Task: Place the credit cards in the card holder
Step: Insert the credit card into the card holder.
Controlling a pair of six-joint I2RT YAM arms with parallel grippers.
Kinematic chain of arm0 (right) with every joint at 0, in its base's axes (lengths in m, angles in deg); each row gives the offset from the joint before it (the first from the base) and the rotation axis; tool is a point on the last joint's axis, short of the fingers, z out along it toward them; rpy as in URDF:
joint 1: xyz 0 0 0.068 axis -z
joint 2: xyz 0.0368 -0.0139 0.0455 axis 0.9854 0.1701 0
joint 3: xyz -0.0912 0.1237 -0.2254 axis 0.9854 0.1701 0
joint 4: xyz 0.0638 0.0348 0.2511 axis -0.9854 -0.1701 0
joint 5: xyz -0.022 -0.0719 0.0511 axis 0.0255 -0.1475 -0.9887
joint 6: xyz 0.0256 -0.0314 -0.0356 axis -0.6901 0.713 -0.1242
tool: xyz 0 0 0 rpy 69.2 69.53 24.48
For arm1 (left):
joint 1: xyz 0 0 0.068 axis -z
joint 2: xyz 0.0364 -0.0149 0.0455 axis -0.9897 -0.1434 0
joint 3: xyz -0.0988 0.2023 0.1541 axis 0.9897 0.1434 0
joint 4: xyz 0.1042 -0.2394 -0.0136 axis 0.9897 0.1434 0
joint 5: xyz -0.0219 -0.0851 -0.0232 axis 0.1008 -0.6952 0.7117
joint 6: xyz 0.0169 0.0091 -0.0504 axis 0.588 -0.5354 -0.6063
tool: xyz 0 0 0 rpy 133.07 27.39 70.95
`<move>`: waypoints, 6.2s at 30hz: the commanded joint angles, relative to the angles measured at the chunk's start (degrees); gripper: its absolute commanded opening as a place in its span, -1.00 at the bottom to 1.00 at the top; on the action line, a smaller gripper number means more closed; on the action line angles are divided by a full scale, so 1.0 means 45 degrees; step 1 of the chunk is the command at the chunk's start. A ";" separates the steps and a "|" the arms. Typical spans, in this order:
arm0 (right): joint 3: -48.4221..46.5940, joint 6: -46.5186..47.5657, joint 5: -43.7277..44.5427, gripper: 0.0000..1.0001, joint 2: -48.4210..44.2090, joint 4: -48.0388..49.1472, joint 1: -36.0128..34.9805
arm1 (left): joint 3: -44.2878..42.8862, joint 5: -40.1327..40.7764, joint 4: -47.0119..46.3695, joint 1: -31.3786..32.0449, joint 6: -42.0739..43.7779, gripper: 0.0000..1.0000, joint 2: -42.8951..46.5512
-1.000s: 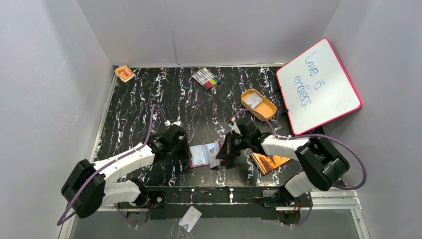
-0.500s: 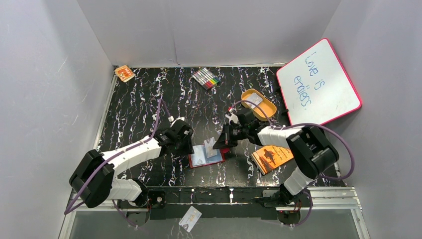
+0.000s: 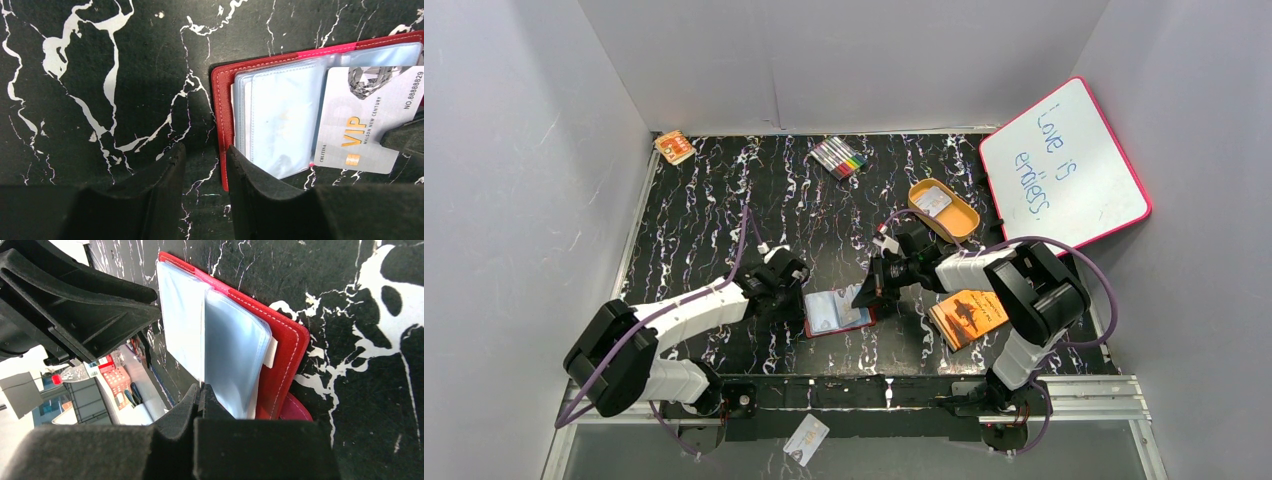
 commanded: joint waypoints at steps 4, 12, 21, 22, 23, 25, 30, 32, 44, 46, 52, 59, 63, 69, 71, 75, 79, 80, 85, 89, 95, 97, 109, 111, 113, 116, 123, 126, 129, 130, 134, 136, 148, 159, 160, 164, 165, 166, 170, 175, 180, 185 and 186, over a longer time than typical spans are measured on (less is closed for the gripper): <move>0.0126 -0.0025 -0.0529 -1.00 0.0146 0.0959 0.0038 | 0.0209 0.0133 0.0128 -0.0083 -0.0042 -0.34 -0.0291; 0.0238 -0.0213 -0.0639 -1.00 0.0227 0.1297 -0.0010 | 0.0252 -0.0104 -0.0050 -0.0085 0.0038 -0.36 -0.0616; 0.0254 -0.0296 -0.0550 -1.00 0.0381 0.1370 -0.0100 | 0.0301 -0.0209 -0.0140 -0.0084 0.0073 -0.36 -0.0698; 0.0262 -0.0301 -0.0548 -1.00 0.0412 0.1374 -0.0090 | 0.0307 -0.0214 -0.0134 -0.0085 0.0074 -0.36 -0.0700; 0.0263 -0.0302 -0.0564 -1.00 0.0433 0.1375 -0.0093 | 0.0313 -0.0210 -0.0136 -0.0090 0.0076 -0.36 -0.0718; 0.0263 -0.0307 -0.0600 -1.00 0.0508 0.1375 -0.0108 | 0.0330 -0.0237 -0.0161 -0.0086 0.0064 -0.36 -0.0739; 0.0292 -0.0313 -0.0503 -1.00 0.0514 0.1295 -0.0126 | 0.0390 -0.0176 -0.0177 -0.0086 0.0045 -0.36 -0.0720; 0.0375 -0.0322 -0.0064 -1.00 0.0320 0.1131 -0.0121 | 0.0389 -0.0127 -0.0139 -0.0084 0.0055 -0.37 -0.0702; 0.0393 -0.0573 -0.0287 -1.00 0.0633 0.1448 -0.0188 | 0.0559 -0.0298 -0.0301 -0.0082 0.0035 -0.39 -0.0729; 0.0282 -0.0583 -0.0391 -1.00 0.0706 0.1514 -0.0260 | 0.0574 -0.0406 -0.0382 -0.0082 0.0045 -0.40 -0.0792; 0.0248 -0.0944 -0.0781 -1.00 0.1004 0.2170 -0.0456 | 0.0568 -0.0594 -0.0513 -0.0084 0.0056 -0.41 -0.0983; 0.0555 -0.1495 -0.0735 -1.00 0.1010 0.2838 -0.0462 | 0.0641 -0.0672 -0.0563 -0.0080 0.0055 -0.41 -0.1013; 0.0968 -0.2218 -0.0827 -1.00 0.1106 0.3912 -0.0470 | 0.0700 -0.0690 -0.0564 -0.0082 0.0047 -0.42 -0.1033; 0.1243 -0.2782 -0.1172 -1.00 0.1229 0.5084 -0.0479 | 0.0779 -0.0669 -0.0587 -0.0081 0.0047 -0.42 -0.1033; 0.1276 -0.2783 -0.1223 -1.00 0.1189 0.5213 -0.0484 | 0.0782 -0.0670 -0.0604 -0.0095 0.0035 -0.42 -0.1042; 0.1448 -0.2863 -0.1323 -1.00 0.1110 0.5588 -0.0479 | 0.0780 -0.0680 -0.0619 -0.0082 0.0025 -0.42 -0.1090; 0.1603 -0.2934 -0.1377 -1.00 0.1127 0.5799 -0.0481 | 0.0760 -0.0668 -0.0632 -0.0088 0.0032 -0.42 -0.1111; 0.1612 -0.2941 -0.1388 -1.00 0.1127 0.5824 -0.0482 | 0.0760 -0.0665 -0.0630 -0.0081 0.0034 -0.42 -0.1111; 0.1620 -0.2823 -0.1325 -1.00 0.1261 0.5601 -0.0481 | 0.0741 -0.0701 -0.0652 -0.0093 0.0040 -0.42 -0.1149; 0.1685 -0.2960 -0.1026 -1.00 0.1365 0.5603 -0.0486 | 0.0780 -0.0765 -0.0688 -0.0081 0.0016 -0.43 -0.1150; 0.1972 -0.3403 -0.0286 -1.00 0.1528 0.5909 -0.0483 | 0.0876 -0.0894 -0.0750 -0.0082 -0.0043 -0.43 -0.1121; 0.2118 -0.3585 -0.0062 -1.00 0.1547 0.6109 -0.0481 | 0.0927 -0.0968 -0.0795 -0.0082 -0.0071 -0.43 -0.1094; 0.2573 -0.4430 0.0978 -1.00 0.1468 0.6434 -0.0614 | 0.1263 -0.1479 -0.1288 -0.0084 -0.0424 -0.45 -0.1013; 0.2685 -0.4563 0.1217 -1.00 0.1365 0.6452 -0.0621 | 0.1302 -0.1479 -0.1302 -0.0080 -0.0452 -0.47 -0.0985; 0.2778 -0.4619 0.1433 -1.00 0.1228 0.6386 -0.0626 | 0.1353 -0.1479 -0.1302 -0.0081 -0.0439 -0.48 -0.0876; 0.2831 -0.4622 0.1618 -1.00 0.1049 0.6216 -0.0622 | 0.1456 -0.1479 -0.1288 -0.0083 -0.0468 -0.48 -0.0744; 0.2948 -0.4808 0.1939 -1.00 0.0806 0.6014 -0.0644 | 0.1536 -0.1479 -0.1368 -0.0081 -0.0541 -0.49 -0.0638; 0.2821 -0.4760 0.1982 -1.00 0.0743 0.5867 -0.0724 | 0.1541 -0.1910 -0.1423 -0.0080 -0.0547 -0.49 -0.0623; 0.2698 -0.4755 0.2006 -1.00 0.0727 0.5756 -0.0836 | 0.1560 -0.2050 -0.1546 -0.0095 -0.0576 -0.50 -0.0641; 0.2672 -0.4755 0.2020 -1.00 0.0736 0.5724 -0.0880 | 0.1561 -0.2105 -0.1609 -0.0096 -0.0603 -0.50 -0.0659; 0.2554 -0.4812 0.2068 -1.00 0.0810 0.5658 -0.1090 | 0.1617 -0.2217 -0.1739 -0.0084 -0.0624 -0.51 -0.0630; 0.2468 -0.4804 0.2067 -1.00 0.0844 0.5635 -0.1189 | 0.1655 -0.2226 -0.1768 -0.0080 -0.0633 -0.52 -0.0572; 0.2240 -0.4502 0.1948 -0.65 0.0268 0.5045 -0.1390 | 0.1717 -0.2161 -0.1720 -0.0085 -0.0557 -0.54 -0.0384; 0.1435 -0.3805 0.2204 0.00 -0.0295 0.3318 -0.1402 | 0.1639 -0.2229 -0.1759 -0.0083 -0.0508 -0.56 -0.0427; 0.1318 -0.3733 0.2245 0.01 -0.0305 0.3078 -0.1402 | 0.1639 -0.2247 -0.1769 -0.0090 -0.0502 -0.56 -0.0427; 0.0825 -0.3529 0.2356 0.01 -0.0207 0.2077 -0.1603 | 0.1610 -0.2303 -0.1825 -0.0084 -0.0448 -0.57 -0.0425; 0.0668 -0.3440 0.2430 0.01 -0.0175 0.1817 -0.1677 | 0.1584 -0.2322 -0.1839 -0.0080 -0.0438 -0.58 -0.0427; 0.0489 -0.3338 0.2511 0.01 -0.0122 0.1528 -0.1757 | 0.1581 -0.2346 -0.1862 -0.0095 -0.0452 -0.58 -0.0427; -0.0037 -0.3105 0.2815 0.00 -0.0006 0.0740 -0.1993 | 0.1610 -0.2387 -0.1914 -0.0092 -0.0419 -0.61 -0.0408; -0.0506 -0.2869 0.3130 0.00 0.0081 -0.0064 -0.2230 | 0.1639 -0.2492 -0.1988 -0.0086 -0.0347 -0.71 -0.0368; -0.1002 -0.2795 0.3304 -0.02 0.0259 -0.0429 -0.2598 | 0.1695 -0.2692 -0.2211 -0.0080 -0.0319 -0.85 -0.0407; -0.1521 -0.2630 0.3415 -0.03 0.0515 -0.0867 -0.2897 | 0.1717 -0.2749 -0.2290 -0.0080 -0.0328 -0.90 -0.0325; -0.1574 -0.2583 0.3444 -0.03 0.0521 -0.0978 -0.2913 | 0.1717 -0.2736 -0.2268 -0.0080 -0.0335 -0.90 -0.0285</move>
